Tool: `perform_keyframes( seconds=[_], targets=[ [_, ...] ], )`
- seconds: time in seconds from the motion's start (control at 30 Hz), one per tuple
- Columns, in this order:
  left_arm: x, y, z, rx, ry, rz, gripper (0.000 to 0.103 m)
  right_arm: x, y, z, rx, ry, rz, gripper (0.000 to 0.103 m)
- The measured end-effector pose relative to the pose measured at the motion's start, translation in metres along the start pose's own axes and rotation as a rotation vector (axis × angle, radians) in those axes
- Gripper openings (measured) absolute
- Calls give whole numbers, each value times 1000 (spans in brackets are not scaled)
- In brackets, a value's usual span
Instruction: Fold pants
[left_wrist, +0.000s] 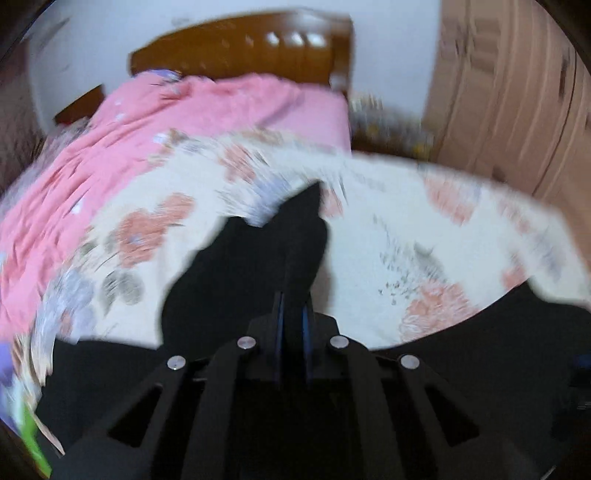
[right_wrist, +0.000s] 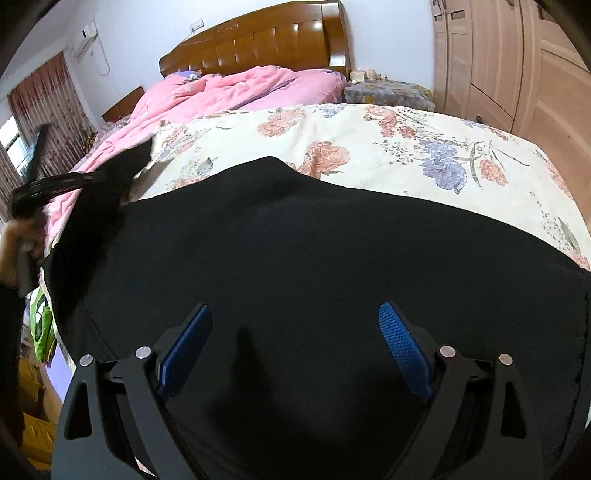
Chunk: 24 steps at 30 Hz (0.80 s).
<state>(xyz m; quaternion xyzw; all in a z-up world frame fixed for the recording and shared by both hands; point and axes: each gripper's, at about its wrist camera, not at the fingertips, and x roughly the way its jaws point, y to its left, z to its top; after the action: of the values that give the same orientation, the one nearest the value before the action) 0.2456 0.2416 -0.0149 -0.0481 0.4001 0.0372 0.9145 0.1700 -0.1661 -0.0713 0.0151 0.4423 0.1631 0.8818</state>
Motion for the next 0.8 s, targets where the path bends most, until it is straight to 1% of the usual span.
perform_keyframes(
  seconds=[0.07, 0.13, 0.23, 0.27, 0.3, 0.33, 0.37, 0.43, 0.47, 0.53, 0.63, 0.7, 0.77, 0.8],
  targets=[
    [-33, 26, -12, -76, -69, -9, 8, 2, 0, -1, 10, 0, 6, 88],
    [-62, 57, -31, -154, -117, -2, 8, 6, 2, -1, 21, 5, 15, 88],
    [-80, 91, -60, -238, -123, -10, 8, 11, 10, -2, 20, 12, 26, 88],
    [-83, 101, -73, -261, -121, 1, 8, 12, 13, -2, 18, 14, 28, 88],
    [-80, 117, -87, -298, -110, 15, 8, 14, 17, -2, 10, 18, 31, 88],
    [-77, 127, -96, -327, -101, 9, 8, 15, 22, -2, 0, 20, 33, 88],
    [-72, 144, -110, -399, -90, -18, 8, 16, 29, -2, -17, 22, 32, 88],
    [-69, 164, -132, -490, -96, -42, 8, 15, 38, -3, -40, 22, 27, 88],
    [-68, 169, -138, -507, -97, -41, 8, 14, 41, -3, -47, 21, 27, 88],
    [-62, 180, -154, -563, -86, -67, 9, 14, 46, -1, -53, 22, 22, 88],
    [-57, 189, -164, -606, -83, -127, 13, 14, 55, 1, -59, 25, 34, 88],
    [-56, 193, -166, -622, -97, -183, 23, 12, 69, 1, -95, 14, 68, 89],
    [-51, 197, -168, -631, -89, -218, 23, 10, 95, -3, -165, 4, 124, 89],
    [-49, 198, -169, -637, -90, -234, 23, 8, 117, -7, -235, -1, 168, 89]
  ],
)
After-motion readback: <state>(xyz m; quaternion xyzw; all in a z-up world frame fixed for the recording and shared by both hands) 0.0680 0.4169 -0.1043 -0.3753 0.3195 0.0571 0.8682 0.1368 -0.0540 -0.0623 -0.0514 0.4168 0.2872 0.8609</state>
